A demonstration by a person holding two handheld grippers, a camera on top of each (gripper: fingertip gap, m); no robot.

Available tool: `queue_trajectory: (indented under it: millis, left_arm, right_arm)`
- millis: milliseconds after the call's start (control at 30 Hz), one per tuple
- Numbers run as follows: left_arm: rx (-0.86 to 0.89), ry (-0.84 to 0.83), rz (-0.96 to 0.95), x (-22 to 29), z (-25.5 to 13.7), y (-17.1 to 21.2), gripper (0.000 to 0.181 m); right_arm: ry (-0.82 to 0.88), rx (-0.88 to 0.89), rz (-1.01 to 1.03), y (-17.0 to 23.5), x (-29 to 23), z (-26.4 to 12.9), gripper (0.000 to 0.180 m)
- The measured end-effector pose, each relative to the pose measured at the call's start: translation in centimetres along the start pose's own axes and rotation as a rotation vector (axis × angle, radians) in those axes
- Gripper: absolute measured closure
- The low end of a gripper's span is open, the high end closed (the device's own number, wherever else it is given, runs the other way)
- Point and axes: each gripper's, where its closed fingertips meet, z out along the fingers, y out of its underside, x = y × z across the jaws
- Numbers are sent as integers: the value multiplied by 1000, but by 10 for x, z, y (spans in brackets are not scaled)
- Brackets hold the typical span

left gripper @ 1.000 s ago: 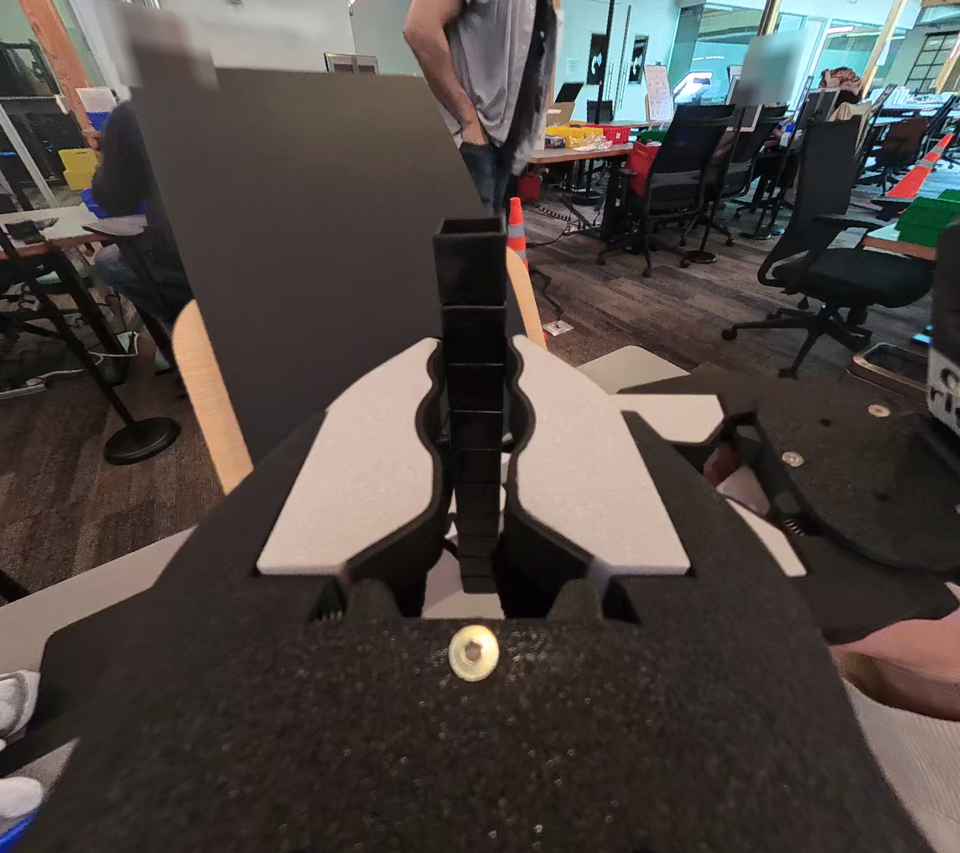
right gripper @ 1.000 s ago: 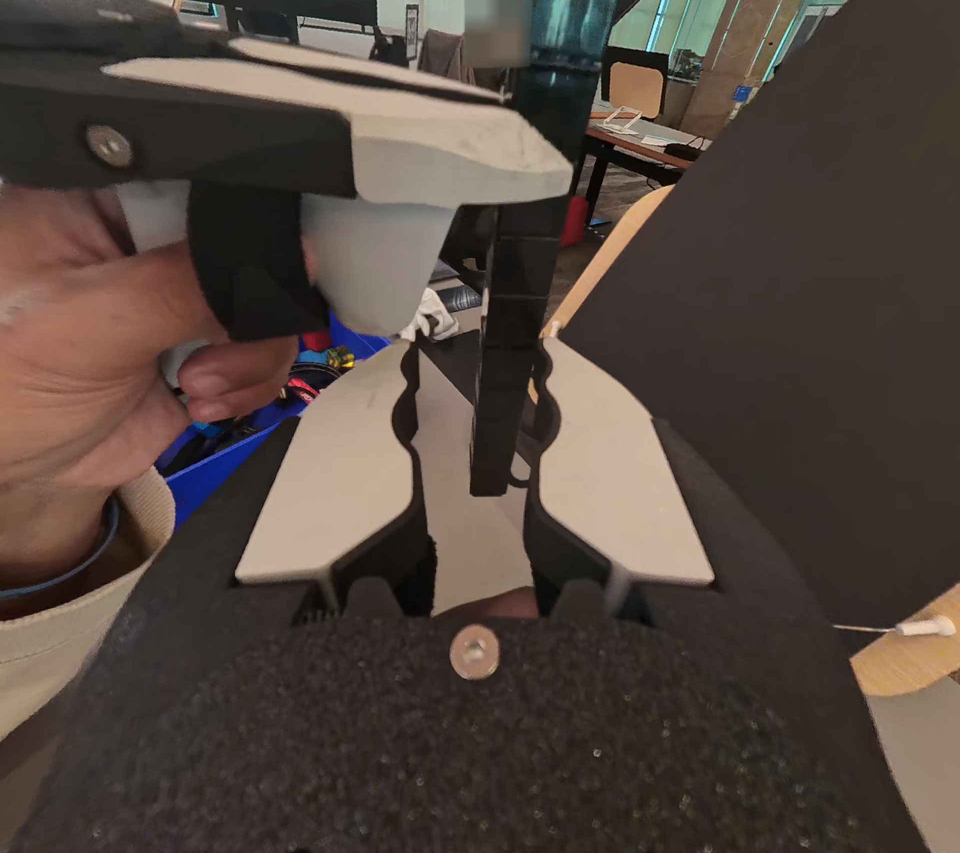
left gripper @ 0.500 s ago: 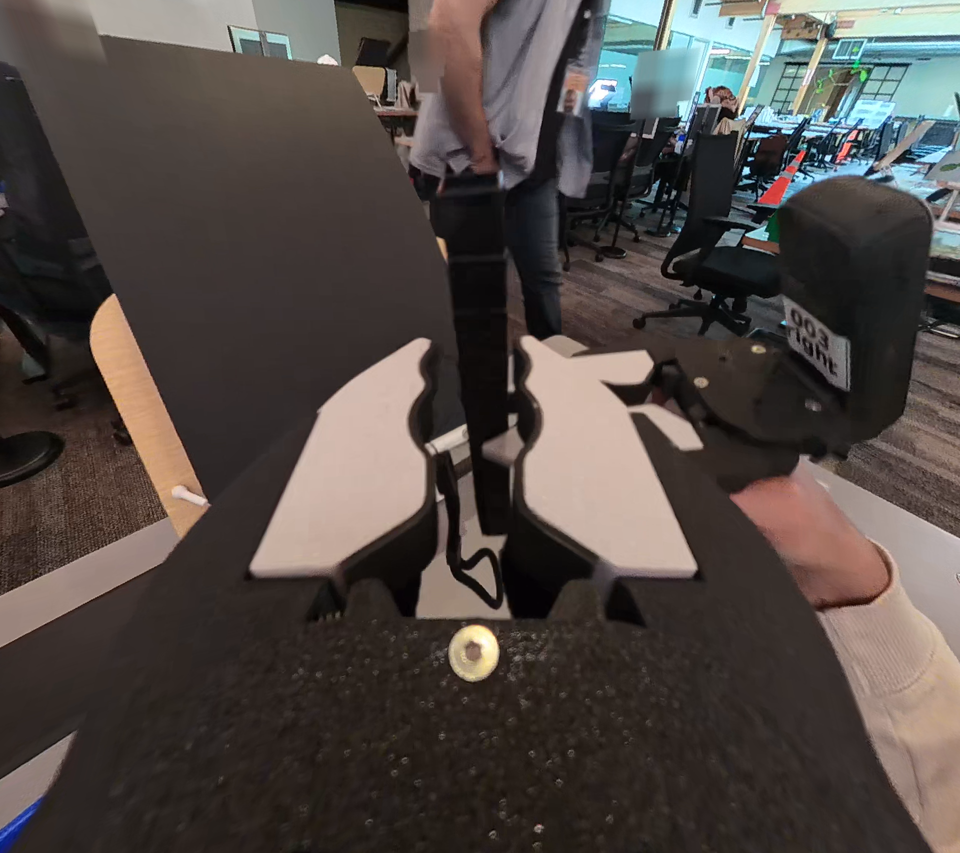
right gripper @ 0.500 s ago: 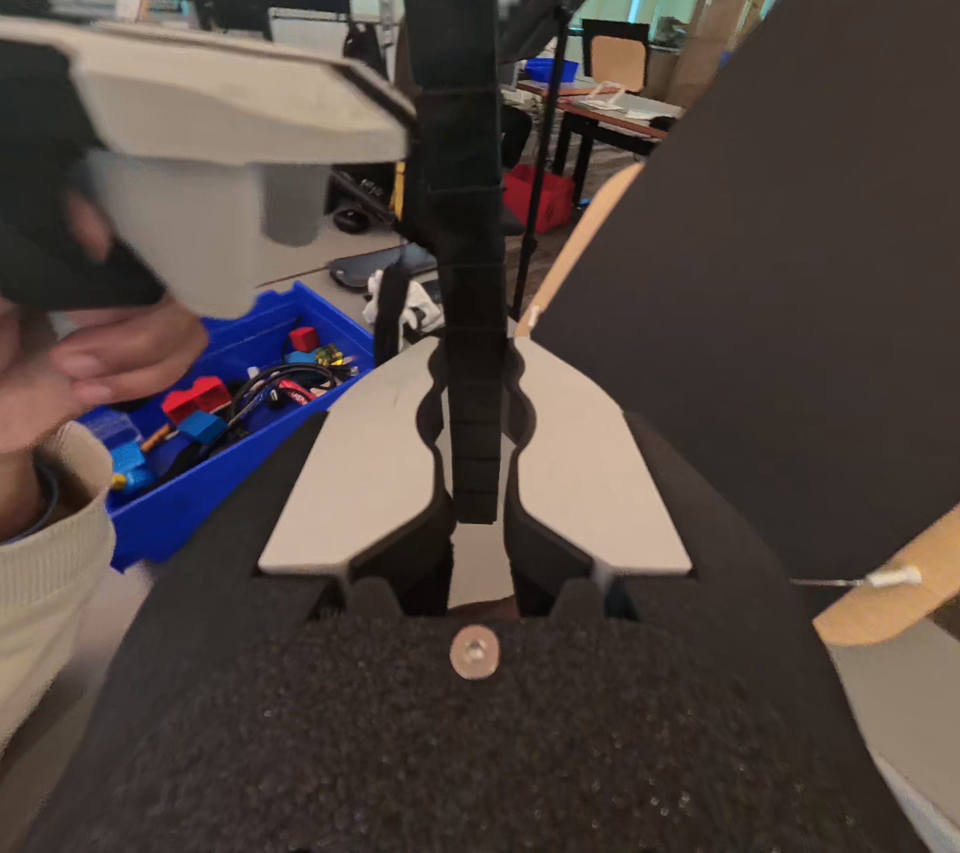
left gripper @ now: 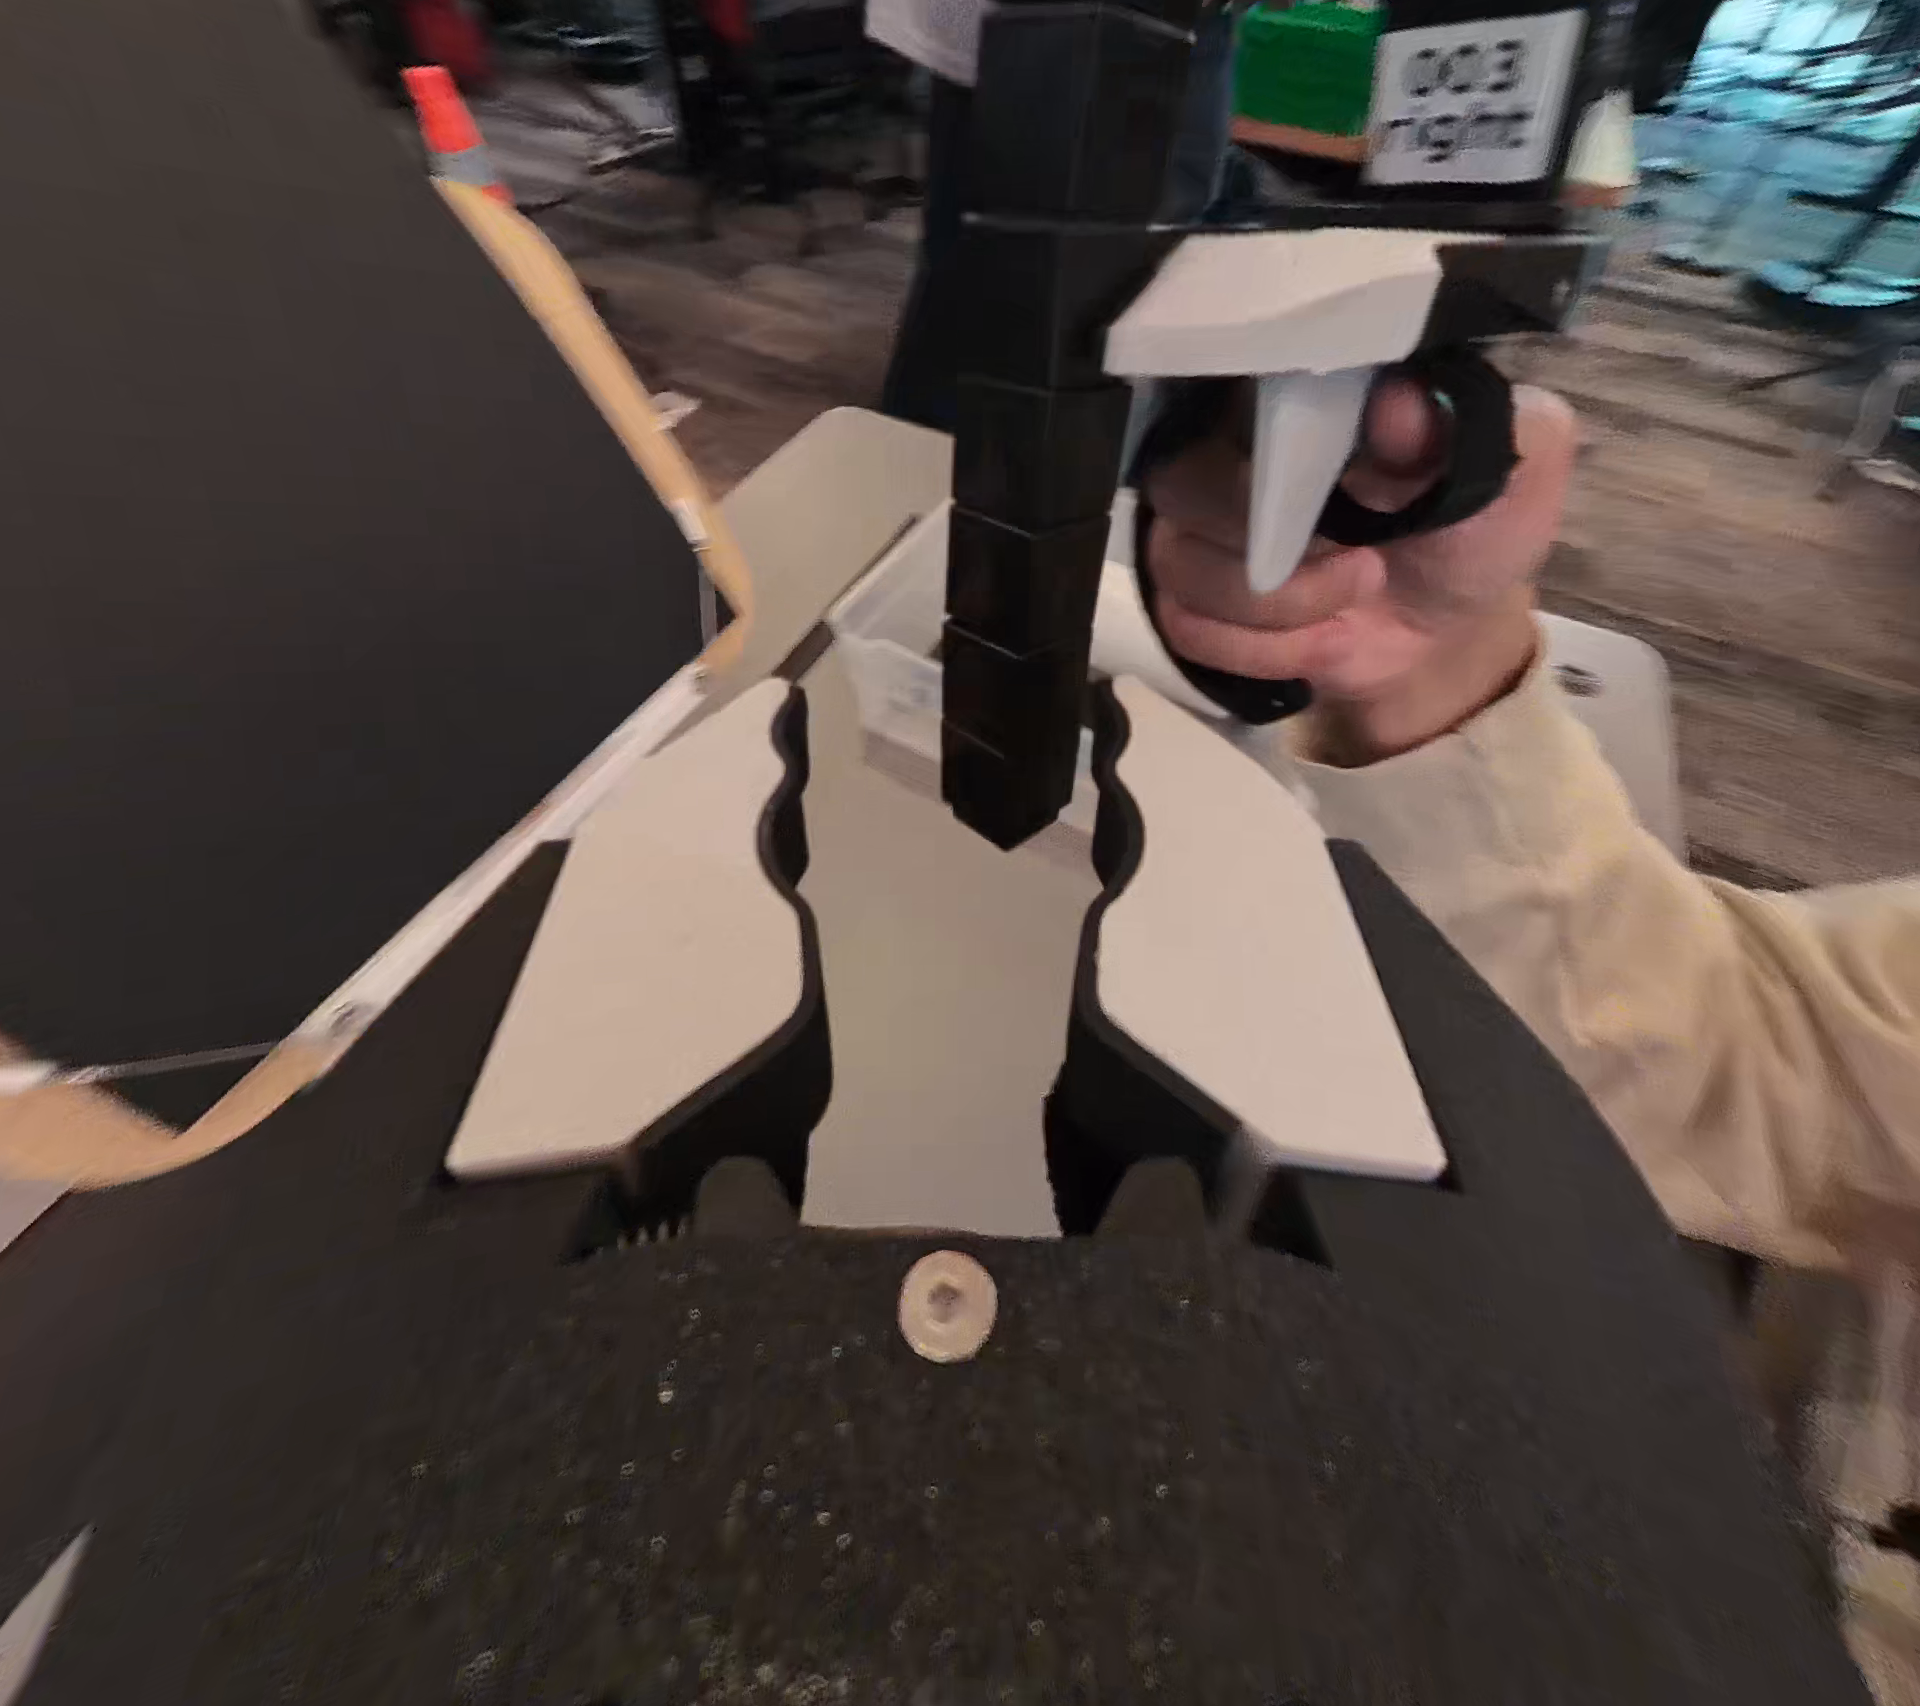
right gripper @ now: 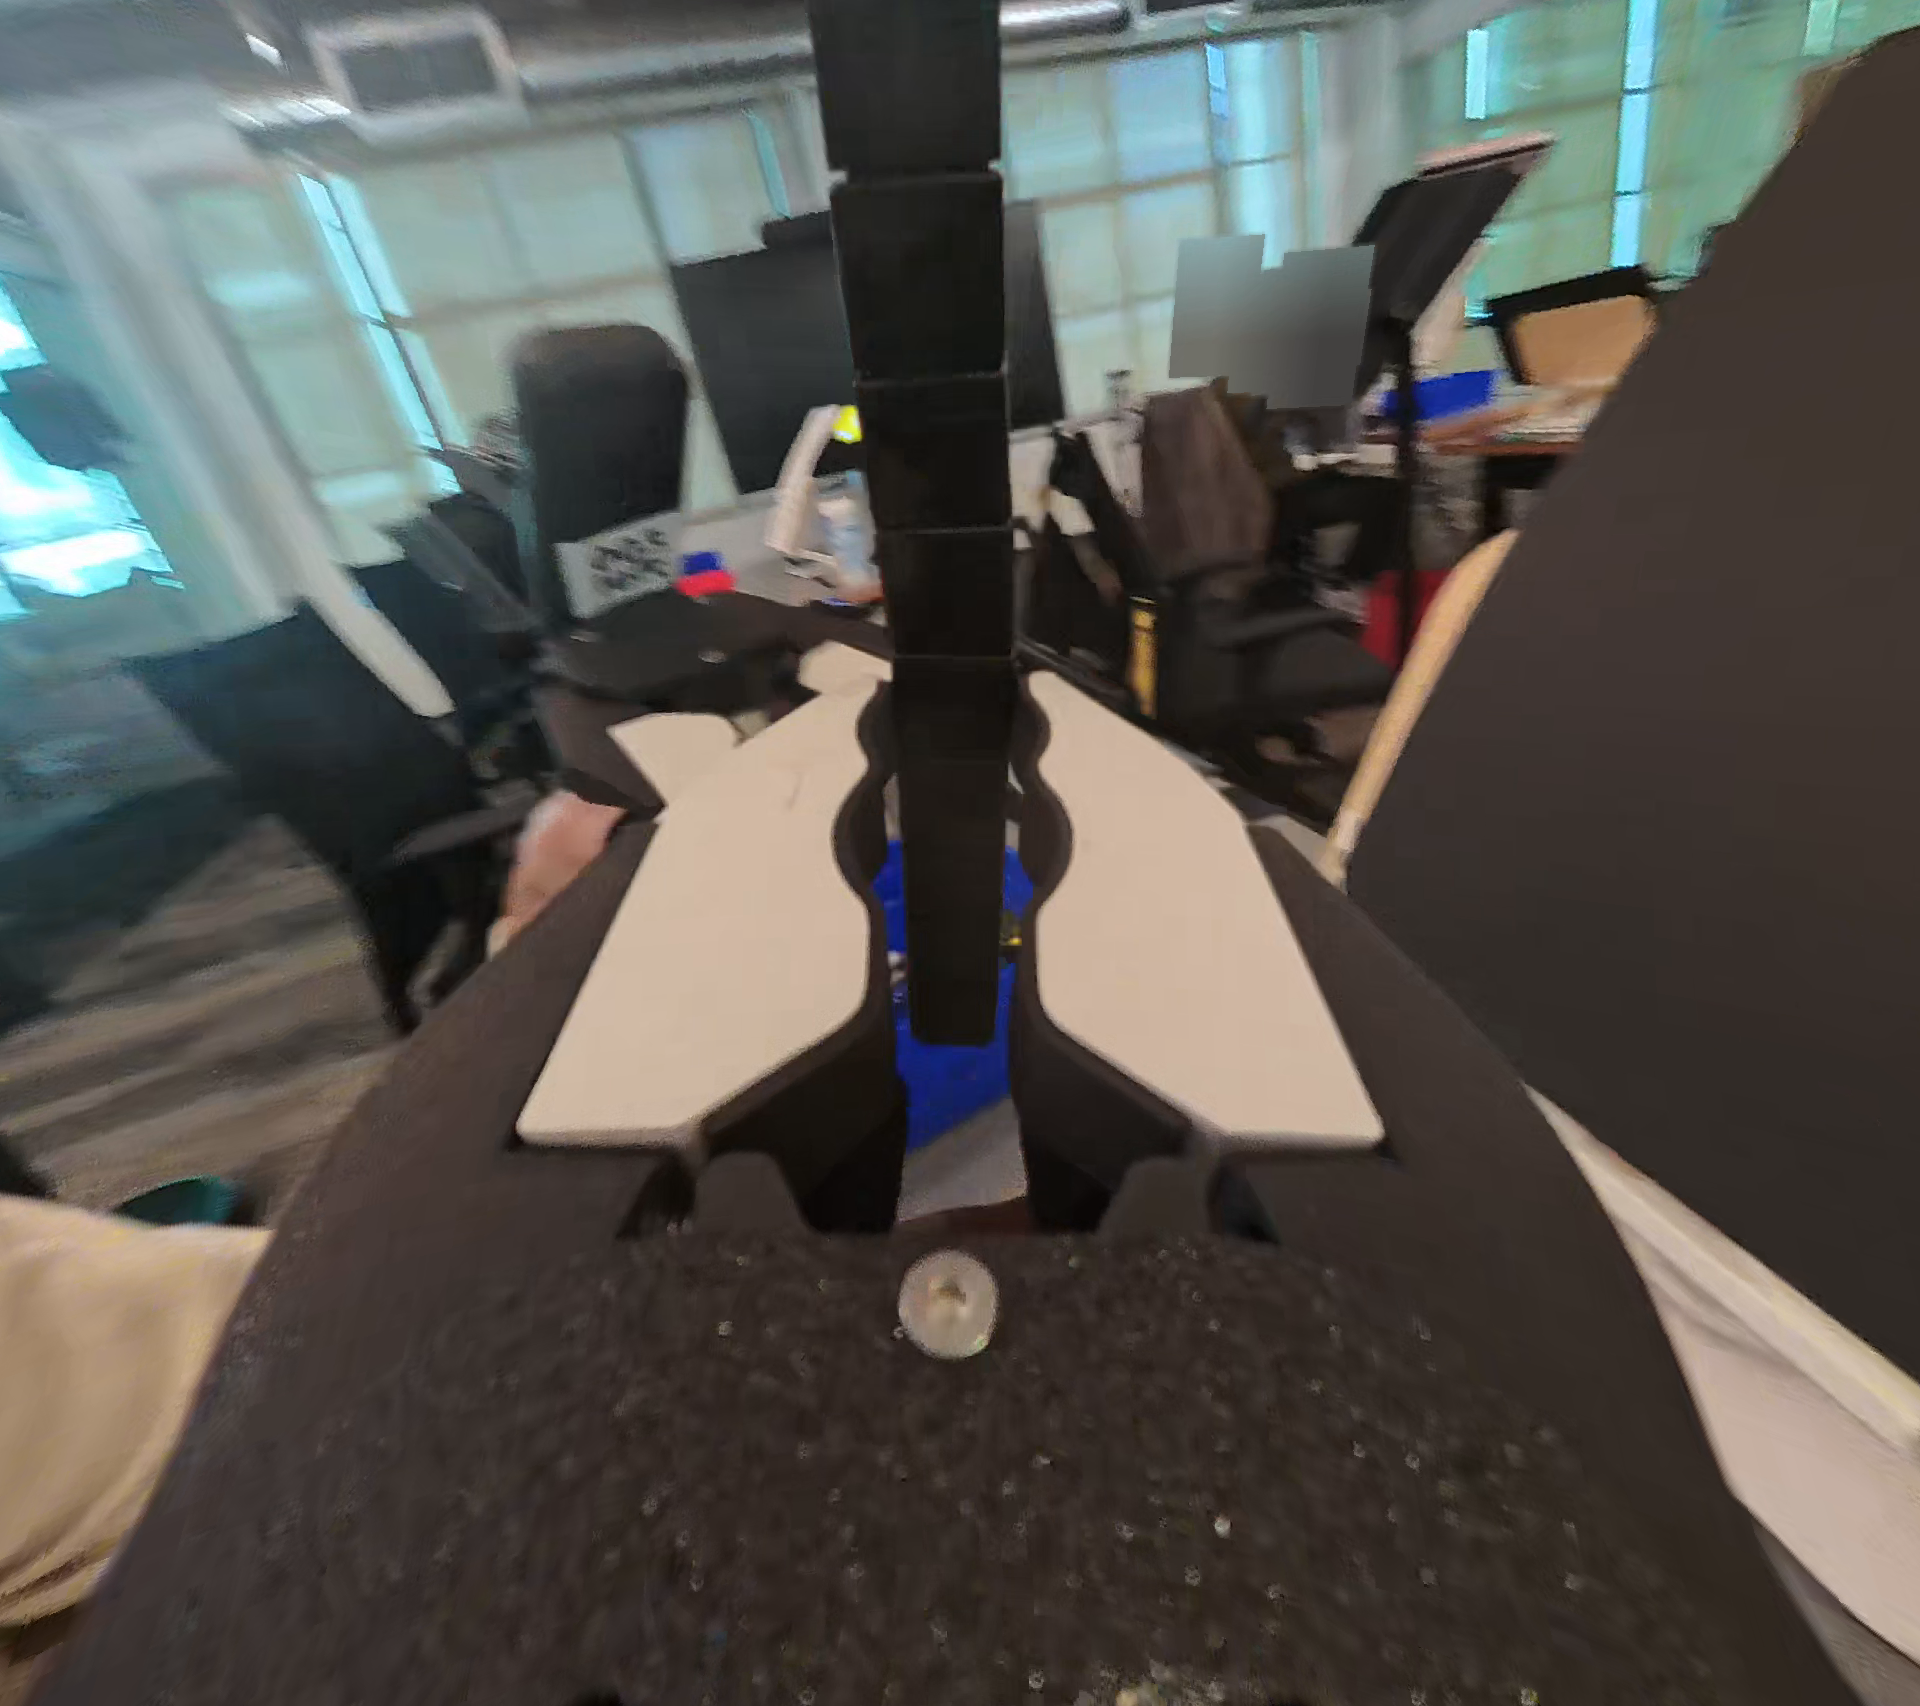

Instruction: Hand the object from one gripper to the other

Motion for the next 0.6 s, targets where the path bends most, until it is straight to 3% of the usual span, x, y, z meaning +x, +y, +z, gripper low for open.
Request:
queue_trajectory:
  millis: [167, 433, 500, 567, 600]
  left_arm:
    - [70, 313, -23, 34, 7, -6, 126]
    - [403, 535, -233, 35, -5, -57, 131]
    - [455, 560, -268, 35, -3, -64, 137]
    - [494, 597, -291, 35, -5, -68, 159]
    - [510, 597, -311, 33, -5, -70, 159]
  right_arm:
    - [-158, 106, 91, -18, -16, -11, 158]
    - [-262, 532, 271, -62, -9, -33, 159]
    - [-233, 585, 250, -62, -9, -31, 158]
    - [-199, 630, 240, -62, -8, -29, 158]
    - [-176, 659, 230, -62, -6, -30, 158]
